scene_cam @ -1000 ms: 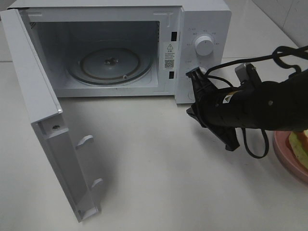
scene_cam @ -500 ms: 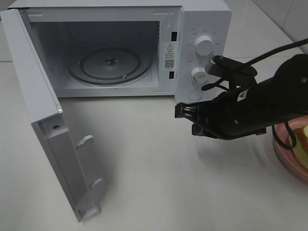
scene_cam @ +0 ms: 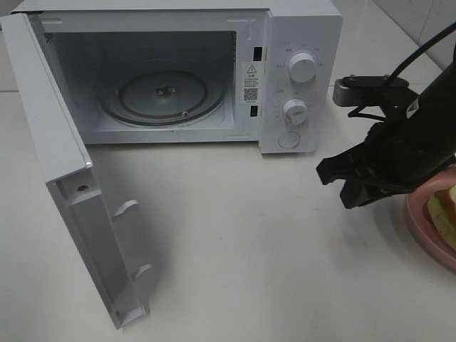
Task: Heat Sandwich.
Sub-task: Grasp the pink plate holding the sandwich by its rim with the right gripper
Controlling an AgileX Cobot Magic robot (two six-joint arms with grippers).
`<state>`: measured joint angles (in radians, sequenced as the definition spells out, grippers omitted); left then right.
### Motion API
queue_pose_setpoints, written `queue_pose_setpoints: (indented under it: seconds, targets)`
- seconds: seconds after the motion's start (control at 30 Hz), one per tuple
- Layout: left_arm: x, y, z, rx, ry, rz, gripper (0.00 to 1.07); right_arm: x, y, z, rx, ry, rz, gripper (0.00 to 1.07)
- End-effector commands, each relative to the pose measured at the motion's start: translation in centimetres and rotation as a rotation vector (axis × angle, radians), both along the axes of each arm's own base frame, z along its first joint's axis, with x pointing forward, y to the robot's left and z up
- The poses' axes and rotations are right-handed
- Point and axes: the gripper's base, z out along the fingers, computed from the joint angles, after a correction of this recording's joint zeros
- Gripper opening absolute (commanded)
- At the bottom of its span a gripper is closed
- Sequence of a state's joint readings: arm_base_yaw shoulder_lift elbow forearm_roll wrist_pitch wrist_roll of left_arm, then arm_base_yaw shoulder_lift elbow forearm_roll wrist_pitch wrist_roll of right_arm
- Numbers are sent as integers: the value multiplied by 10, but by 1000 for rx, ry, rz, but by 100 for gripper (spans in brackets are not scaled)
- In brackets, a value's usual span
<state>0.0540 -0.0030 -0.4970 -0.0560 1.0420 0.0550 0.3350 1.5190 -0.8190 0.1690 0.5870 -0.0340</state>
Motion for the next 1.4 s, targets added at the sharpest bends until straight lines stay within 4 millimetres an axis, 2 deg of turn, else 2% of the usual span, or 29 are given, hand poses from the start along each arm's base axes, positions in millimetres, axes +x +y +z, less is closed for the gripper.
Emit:
queue_pose_setpoints:
  seconds: [0.03, 0.07, 0.17, 0.2, 0.23, 0.37, 0.6, 1.1, 1.4]
  targets:
    - [-4, 0, -1, 4, -30, 0, 99, 3, -14, 8, -79, 31, -2, 40]
    - [-4, 0, -1, 4, -30, 0, 99, 3, -14, 8, -79, 31, -2, 40]
    - [-4, 0, -1, 4, -30, 0, 99, 5, -20, 10, -103, 34, -7, 61]
    - [-4, 0, -1, 4, -30, 0, 99, 6, -24, 10, -117, 35, -9, 76]
    - [-4, 0, -1, 4, -30, 0, 99, 6, -24, 10, -117, 35, -9, 76]
    - [-4, 0, -1, 4, -30, 0, 99, 6, -35, 10, -148, 58, -28, 102]
    - [-4, 0, -1, 4, -30, 0, 99, 7, -46, 4, -160, 115, -64, 101]
    - [-4, 0, -1, 4, -30, 0, 99, 23, -46, -43, -215, 209, -82, 97]
    - [-4, 0, -1, 4, -30, 0, 99, 30, -48, -60, -246, 204, -76, 94]
